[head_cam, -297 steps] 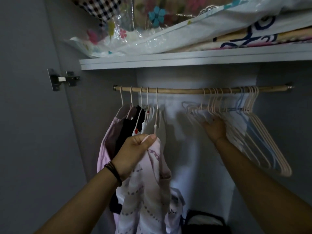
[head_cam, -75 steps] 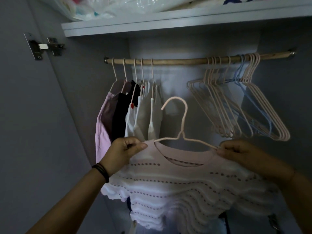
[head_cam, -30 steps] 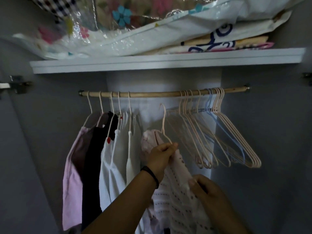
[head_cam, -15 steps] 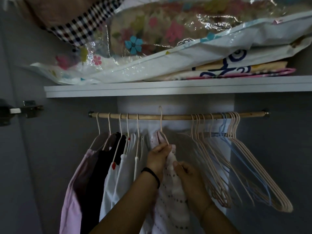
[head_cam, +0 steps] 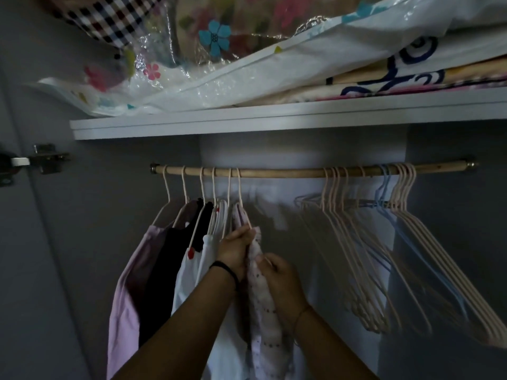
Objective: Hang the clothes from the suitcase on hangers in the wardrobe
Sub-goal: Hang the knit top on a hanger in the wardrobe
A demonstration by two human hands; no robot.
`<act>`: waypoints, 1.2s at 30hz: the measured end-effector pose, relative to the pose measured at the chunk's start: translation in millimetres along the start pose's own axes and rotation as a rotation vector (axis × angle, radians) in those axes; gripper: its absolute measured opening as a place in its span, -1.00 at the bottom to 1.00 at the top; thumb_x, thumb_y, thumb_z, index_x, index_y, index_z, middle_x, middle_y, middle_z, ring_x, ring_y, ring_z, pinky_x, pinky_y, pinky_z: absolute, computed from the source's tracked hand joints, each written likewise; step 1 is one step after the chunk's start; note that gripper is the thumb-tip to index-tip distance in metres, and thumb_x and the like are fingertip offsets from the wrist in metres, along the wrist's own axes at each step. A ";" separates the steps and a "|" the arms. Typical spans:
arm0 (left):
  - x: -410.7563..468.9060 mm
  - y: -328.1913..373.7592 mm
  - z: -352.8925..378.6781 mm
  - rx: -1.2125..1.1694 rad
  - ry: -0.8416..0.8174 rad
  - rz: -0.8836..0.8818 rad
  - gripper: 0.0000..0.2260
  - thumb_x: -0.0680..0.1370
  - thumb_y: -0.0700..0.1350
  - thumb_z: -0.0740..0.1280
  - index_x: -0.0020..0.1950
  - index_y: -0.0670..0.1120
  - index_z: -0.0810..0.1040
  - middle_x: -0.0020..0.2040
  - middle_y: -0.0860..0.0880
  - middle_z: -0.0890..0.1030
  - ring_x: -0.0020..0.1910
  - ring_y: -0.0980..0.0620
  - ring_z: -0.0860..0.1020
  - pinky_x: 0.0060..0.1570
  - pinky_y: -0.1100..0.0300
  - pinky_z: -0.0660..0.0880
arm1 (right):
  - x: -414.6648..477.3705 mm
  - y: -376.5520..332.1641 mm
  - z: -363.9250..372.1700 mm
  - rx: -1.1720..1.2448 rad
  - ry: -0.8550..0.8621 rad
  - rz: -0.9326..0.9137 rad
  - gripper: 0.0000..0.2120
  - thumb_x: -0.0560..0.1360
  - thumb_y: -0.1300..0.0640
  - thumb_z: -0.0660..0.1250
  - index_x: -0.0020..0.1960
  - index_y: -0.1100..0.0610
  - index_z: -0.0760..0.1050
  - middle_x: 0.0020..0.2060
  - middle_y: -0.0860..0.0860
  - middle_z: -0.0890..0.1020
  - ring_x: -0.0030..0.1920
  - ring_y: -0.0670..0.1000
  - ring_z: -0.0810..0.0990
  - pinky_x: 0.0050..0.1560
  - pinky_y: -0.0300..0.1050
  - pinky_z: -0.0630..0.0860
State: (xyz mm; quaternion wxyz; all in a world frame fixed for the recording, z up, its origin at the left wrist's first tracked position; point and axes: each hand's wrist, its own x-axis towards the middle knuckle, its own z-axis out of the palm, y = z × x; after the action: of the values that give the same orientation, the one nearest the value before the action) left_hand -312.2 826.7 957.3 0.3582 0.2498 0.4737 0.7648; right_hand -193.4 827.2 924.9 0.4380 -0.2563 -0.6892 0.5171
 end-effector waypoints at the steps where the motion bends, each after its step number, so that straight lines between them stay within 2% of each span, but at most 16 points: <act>1: -1.3 0.8 -1.6 -0.004 -0.002 0.006 -0.87 0.55 -0.35 0.25 0.00 -0.20 0.56 -0.05 -0.18 0.57 -0.15 -0.06 0.53 -0.06 0.12 0.49 | -0.7 1.0 1.2 0.023 -0.004 0.000 -0.75 0.57 0.14 0.25 -0.26 0.19 0.53 -0.36 -0.02 0.58 -0.34 -0.23 0.52 -0.23 -0.37 0.42; 3: -4.5 0.6 -3.9 -0.007 -0.021 0.008 -0.87 0.55 -0.34 0.25 0.03 -0.21 0.55 -0.03 -0.18 0.57 -0.15 -0.03 0.53 -0.05 0.15 0.49 | -3.1 2.9 1.5 0.074 -0.015 0.022 -0.78 0.56 0.13 0.26 -0.22 0.14 0.57 -0.30 -0.03 0.62 -0.24 -0.17 0.58 -0.16 -0.35 0.47; 5: -8.2 1.2 -6.6 -0.007 -0.025 -0.001 -0.79 0.56 -0.33 0.24 0.19 -0.24 0.51 -0.05 -0.16 0.58 -0.14 -0.03 0.55 -0.06 0.17 0.51 | -5.5 3.3 -1.1 0.116 -0.036 0.047 -0.85 0.56 0.13 0.27 -0.13 0.07 0.59 -0.20 -0.03 0.66 -0.14 -0.11 0.61 -0.07 -0.29 0.51; 7: -12.5 1.9 -10.1 0.033 -0.029 -0.006 -0.73 0.57 -0.29 0.24 0.26 -0.28 0.48 -0.05 -0.15 0.59 -0.16 0.00 0.57 -0.16 0.22 0.57 | -8.1 2.5 -4.3 0.156 -0.052 0.059 -0.89 0.55 0.14 0.28 -0.07 0.03 0.58 -0.12 -0.03 0.66 -0.06 -0.08 0.61 0.03 -0.22 0.53; 10: -26.4 3.6 -13.4 0.060 -0.048 0.004 -0.76 0.58 -0.25 0.24 0.23 -0.26 0.51 -0.11 -0.12 0.64 -0.25 0.07 0.63 -0.28 0.28 0.57 | -12.2 -3.4 -8.6 0.198 -0.063 0.062 -0.89 0.54 0.16 0.30 0.02 0.07 0.57 -0.05 0.01 0.66 0.02 -0.02 0.61 0.11 -0.14 0.54; 13: -46.8 5.4 -19.8 0.049 -0.114 0.032 -0.84 0.60 -0.24 0.20 0.04 -0.20 0.57 -0.25 -0.03 0.67 -0.26 0.09 0.63 -0.27 0.27 0.54 | -15.6 -6.5 -9.2 0.204 -0.063 0.019 -0.86 0.53 0.16 0.31 0.08 0.09 0.54 -0.06 -0.04 0.63 -0.03 -0.11 0.59 0.02 -0.30 0.52; 15: -64.5 7.0 -29.3 0.048 -0.135 0.050 -0.83 0.62 -0.22 0.17 -0.02 -0.15 0.56 -0.20 -0.04 0.65 -0.22 0.10 0.60 -0.21 0.28 0.53 | -22.4 -6.5 -4.1 0.208 -0.063 -0.011 -0.79 0.52 0.18 0.33 0.14 0.17 0.51 -0.05 -0.01 0.62 -0.07 -0.17 0.58 -0.07 -0.41 0.50; 17: -86.1 7.5 -44.3 0.086 -0.084 0.064 -0.85 0.61 -0.18 0.19 0.09 -0.15 0.53 -0.12 -0.06 0.61 -0.23 0.13 0.58 -0.23 0.32 0.50 | -34.4 -4.2 4.4 0.229 -0.066 -0.030 -0.77 0.52 0.23 0.32 0.15 0.26 0.49 -0.08 0.05 0.60 -0.15 -0.21 0.58 -0.13 -0.43 0.48; 19: -113.6 7.7 -62.9 0.153 0.002 0.059 -0.83 0.60 -0.16 0.24 0.16 -0.12 0.52 -0.13 0.00 0.64 -0.24 0.17 0.61 -0.22 0.33 0.49 | -51.2 -0.7 14.9 0.228 -0.079 -0.046 -0.82 0.51 0.27 0.32 0.10 0.27 0.49 -0.14 0.07 0.58 -0.25 -0.26 0.56 -0.18 -0.45 0.46; 22: -158.4 7.2 -96.0 0.273 0.050 0.054 -0.81 0.58 -0.13 0.27 0.16 -0.09 0.56 -0.04 -0.01 0.66 -0.08 0.08 0.63 0.00 0.23 0.51 | -82.1 3.0 33.8 0.227 -0.084 -0.021 -0.81 0.50 0.20 0.36 0.10 0.20 0.49 -0.10 0.08 0.57 -0.15 -0.13 0.54 -0.13 -0.41 0.47; 24: -191.2 7.7 -119.2 0.329 0.067 0.058 -0.83 0.59 -0.11 0.26 0.14 -0.06 0.57 -0.01 0.01 0.66 -0.03 0.08 0.62 0.06 0.21 0.50 | -102.6 1.2 48.9 0.233 -0.098 0.011 -0.75 0.50 0.17 0.36 0.14 0.19 0.47 -0.07 0.04 0.56 -0.10 -0.09 0.54 -0.09 -0.40 0.46; 28: -260.6 11.4 -169.6 0.369 0.129 0.029 -0.78 0.58 -0.11 0.26 0.20 -0.10 0.55 0.00 0.00 0.66 -0.05 0.10 0.62 -0.03 0.29 0.52 | -149.1 -13.2 84.6 0.196 -0.176 0.004 -0.73 0.48 0.19 0.38 0.14 0.22 0.47 -0.07 0.04 0.57 -0.06 -0.08 0.55 -0.05 -0.41 0.45; 31: -329.2 17.0 -213.4 0.394 0.183 0.030 -0.82 0.58 -0.09 0.27 0.14 -0.04 0.57 -0.07 0.08 0.68 -0.07 0.09 0.60 -0.08 0.27 0.49 | -200.5 -24.9 117.1 0.179 -0.257 0.015 -0.77 0.47 0.21 0.39 0.11 0.17 0.48 -0.11 0.02 0.58 -0.07 -0.10 0.56 -0.09 -0.46 0.44; 34: -409.2 20.6 -254.8 0.399 0.255 0.014 -0.85 0.58 -0.10 0.27 0.10 -0.01 0.58 -0.09 0.12 0.68 -0.05 0.12 0.61 0.04 0.24 0.51 | -264.3 -30.8 152.1 0.171 -0.346 0.042 -0.76 0.47 0.20 0.39 0.12 0.17 0.48 -0.03 0.09 0.60 -0.02 -0.03 0.58 -0.06 -0.40 0.45; 36: -462.6 19.7 -281.3 0.397 0.316 -0.019 -0.82 0.58 -0.10 0.27 0.15 -0.05 0.57 -0.03 0.07 0.66 -0.03 0.11 0.61 0.09 0.19 0.49 | -312.7 -34.2 176.7 0.166 -0.414 0.078 -0.74 0.47 0.20 0.39 0.15 0.19 0.47 -0.04 0.06 0.59 -0.04 -0.09 0.58 -0.09 -0.46 0.44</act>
State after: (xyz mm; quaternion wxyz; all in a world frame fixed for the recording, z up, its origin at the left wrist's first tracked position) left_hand -235.1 304.4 835.4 0.2308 0.1884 0.6669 0.6830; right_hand -191.9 477.3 836.7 0.2864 -0.1341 -0.7093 0.6300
